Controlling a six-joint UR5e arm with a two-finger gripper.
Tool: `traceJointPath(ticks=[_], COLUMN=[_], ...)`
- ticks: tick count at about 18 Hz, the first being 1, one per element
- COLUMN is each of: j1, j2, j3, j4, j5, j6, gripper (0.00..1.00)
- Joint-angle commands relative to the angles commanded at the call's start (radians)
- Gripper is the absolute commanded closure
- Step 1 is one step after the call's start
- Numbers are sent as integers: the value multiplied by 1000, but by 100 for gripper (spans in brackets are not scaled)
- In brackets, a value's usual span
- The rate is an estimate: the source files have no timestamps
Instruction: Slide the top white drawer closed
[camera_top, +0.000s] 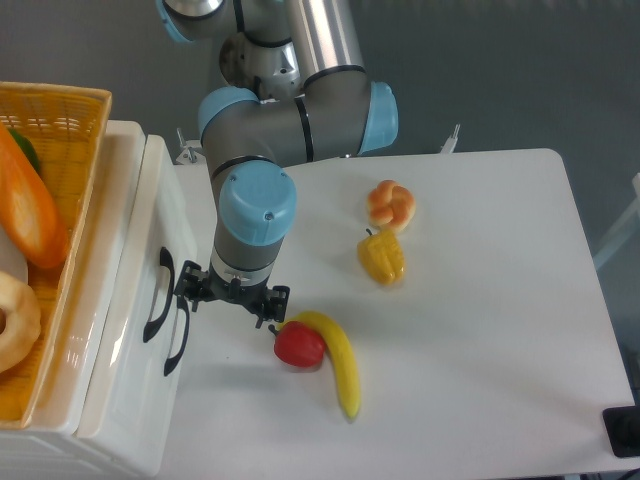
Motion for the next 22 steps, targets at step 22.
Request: traceJointPath(ticks=[22], j1=[193], j2=[11], j3=[37], j4=[5], j5=[77], j6=[351], gripper=[0])
